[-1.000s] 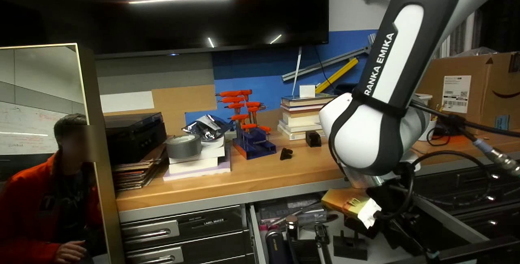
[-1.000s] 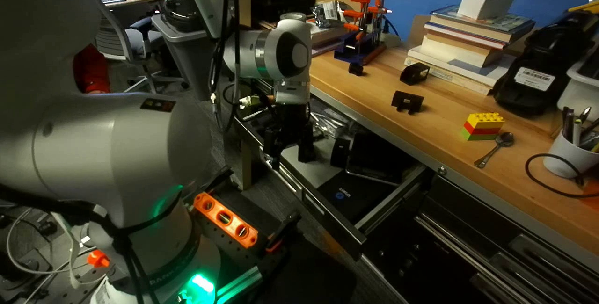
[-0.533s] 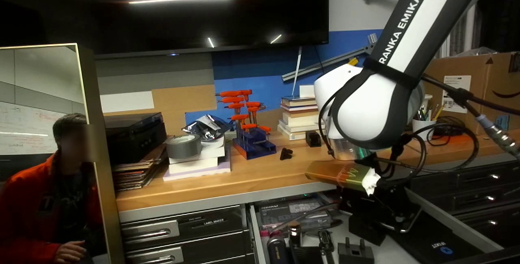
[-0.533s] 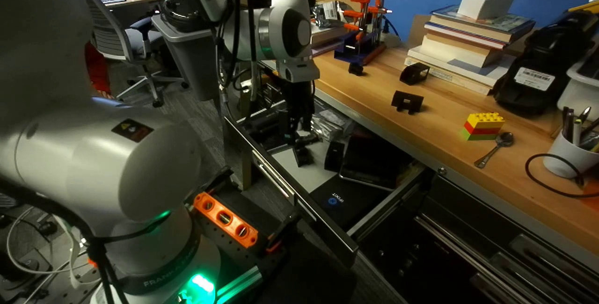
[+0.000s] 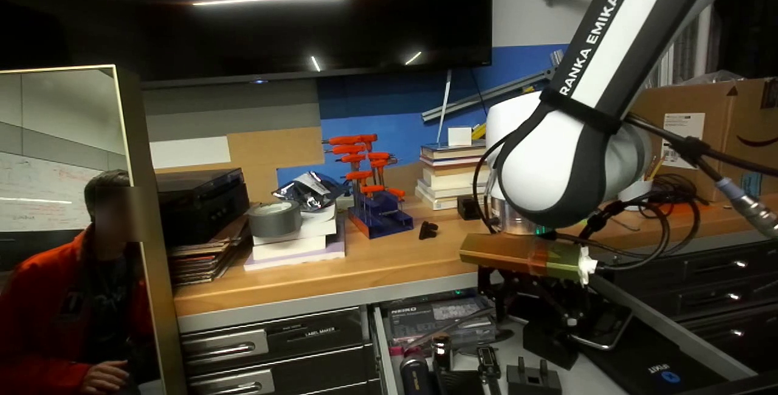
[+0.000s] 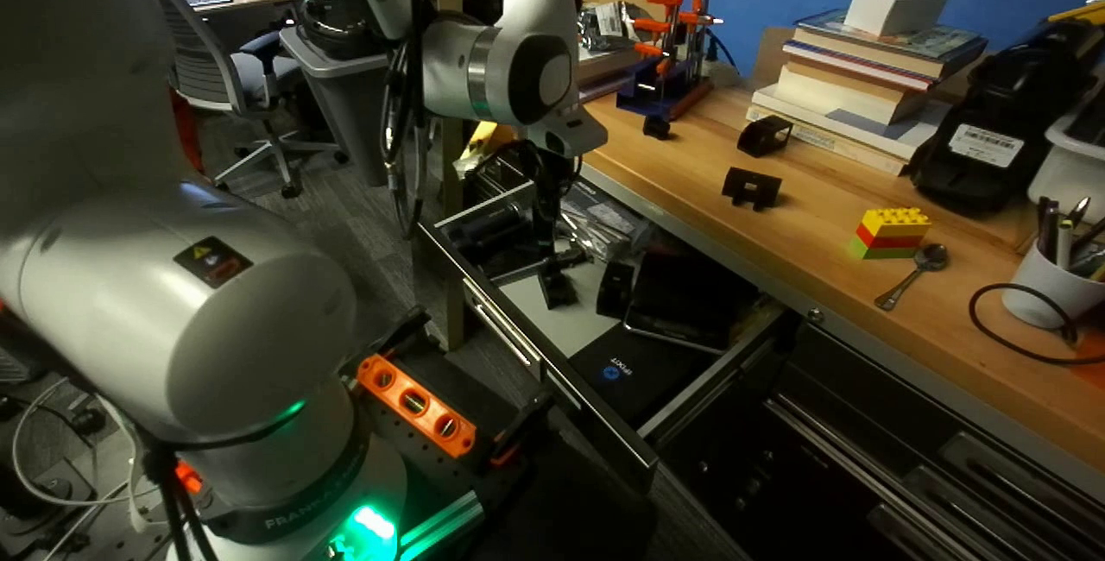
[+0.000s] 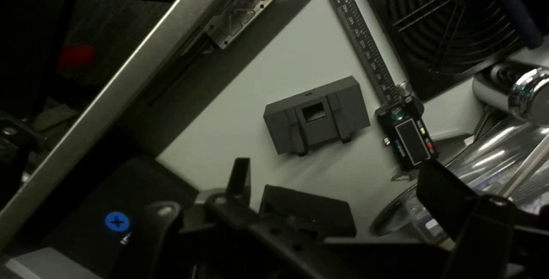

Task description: Open the top middle drawer then remove two black objects from the drawer

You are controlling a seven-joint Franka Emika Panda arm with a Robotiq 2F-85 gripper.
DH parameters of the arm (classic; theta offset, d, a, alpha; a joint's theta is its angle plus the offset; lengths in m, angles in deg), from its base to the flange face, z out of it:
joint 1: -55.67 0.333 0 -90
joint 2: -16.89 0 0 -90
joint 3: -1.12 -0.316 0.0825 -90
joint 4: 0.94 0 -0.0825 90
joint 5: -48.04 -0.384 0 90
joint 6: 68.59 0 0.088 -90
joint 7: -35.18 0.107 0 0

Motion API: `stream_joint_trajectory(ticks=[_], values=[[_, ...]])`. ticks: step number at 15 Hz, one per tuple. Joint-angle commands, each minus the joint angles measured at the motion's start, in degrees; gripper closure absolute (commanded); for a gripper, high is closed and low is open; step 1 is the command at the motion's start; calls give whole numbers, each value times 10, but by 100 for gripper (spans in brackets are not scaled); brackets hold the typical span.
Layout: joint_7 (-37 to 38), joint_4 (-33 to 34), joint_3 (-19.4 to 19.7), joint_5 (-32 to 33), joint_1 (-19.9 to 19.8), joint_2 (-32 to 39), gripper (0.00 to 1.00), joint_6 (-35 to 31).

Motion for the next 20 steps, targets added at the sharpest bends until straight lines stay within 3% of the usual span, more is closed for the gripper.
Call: stream_joint_trajectory(ticks=[1,4,7,10,11,12,15,20], values=[[-156,-16,-35,-80,-21,11,0,-48],[-286,-17,-61,-165,-22,30,0,-63],[-415,0,-142,-240,-82,59,0,-51],[-540,24,-198,-276,-149,92,0,-19],[-581,24,-175,-287,-142,96,0,-10],[-583,30,-135,-279,-114,100,0,0],[-557,39,-82,-236,-100,110,0,6],[-555,50,-54,-246,-93,116,0,5]])
